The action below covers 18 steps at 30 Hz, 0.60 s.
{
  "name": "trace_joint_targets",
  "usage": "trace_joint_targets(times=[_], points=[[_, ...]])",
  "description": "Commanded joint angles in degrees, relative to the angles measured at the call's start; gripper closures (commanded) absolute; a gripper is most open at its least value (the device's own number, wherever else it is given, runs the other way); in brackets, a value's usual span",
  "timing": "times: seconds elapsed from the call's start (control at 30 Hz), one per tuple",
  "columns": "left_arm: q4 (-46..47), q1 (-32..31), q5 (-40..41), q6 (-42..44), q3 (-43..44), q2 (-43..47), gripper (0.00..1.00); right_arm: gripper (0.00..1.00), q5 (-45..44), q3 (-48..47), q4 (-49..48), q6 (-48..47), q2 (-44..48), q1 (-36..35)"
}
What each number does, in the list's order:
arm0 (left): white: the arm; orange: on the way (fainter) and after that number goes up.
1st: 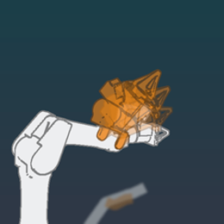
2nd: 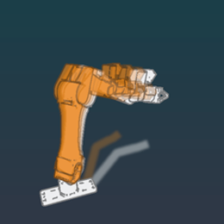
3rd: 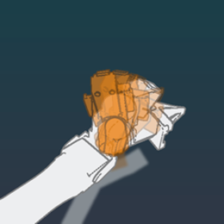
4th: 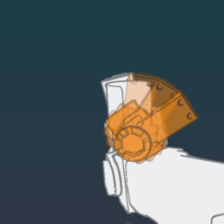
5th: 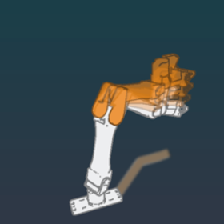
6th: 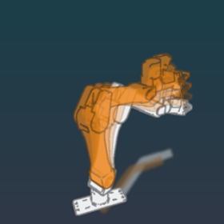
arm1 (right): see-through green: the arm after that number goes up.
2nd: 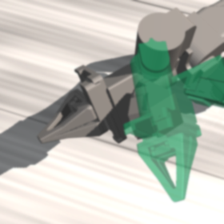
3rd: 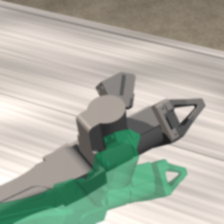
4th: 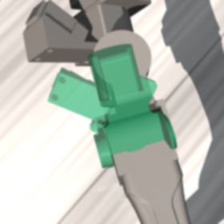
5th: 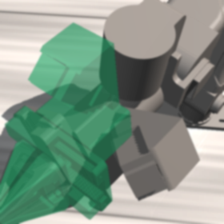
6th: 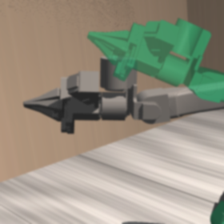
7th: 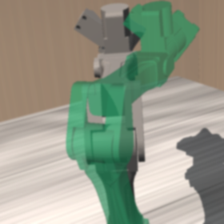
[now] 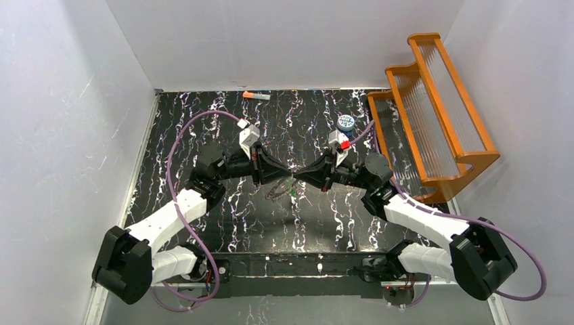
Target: Remove the keys from the keyring
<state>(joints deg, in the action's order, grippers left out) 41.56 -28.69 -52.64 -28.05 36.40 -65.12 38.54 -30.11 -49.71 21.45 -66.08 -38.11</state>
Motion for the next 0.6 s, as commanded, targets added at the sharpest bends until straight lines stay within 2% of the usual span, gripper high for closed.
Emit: trace_joint_targets(times=[0.0,0.07,0.17,0.43,0.57], points=[[-0.31,-0.12,-2.22,1.97,0.77,1.42,0.83,0.99,0.12,-1.99,4.86,-5.75,3.61,0.15],[-3.52,0.02,-2.36,4.26,1.50,1.77,0.75,0.99,0.26,-2.75,7.61,-7.37,4.39,0.21],[-11.12,0.12,-2.21,9.72,3.39,2.53,0.68,0.99,1.41,-4.37,11.92,-9.77,4.68,0.16],[-27.49,0.12,-6.16,23.57,8.76,2.44,0.63,0.99,4.65,-6.01,15.86,-12.53,4.64,0.09],[-29.59,0.12,-10.29,25.91,9.56,1.15,0.62,0.99,4.85,-6.60,16.78,-12.75,4.48,0.13]])
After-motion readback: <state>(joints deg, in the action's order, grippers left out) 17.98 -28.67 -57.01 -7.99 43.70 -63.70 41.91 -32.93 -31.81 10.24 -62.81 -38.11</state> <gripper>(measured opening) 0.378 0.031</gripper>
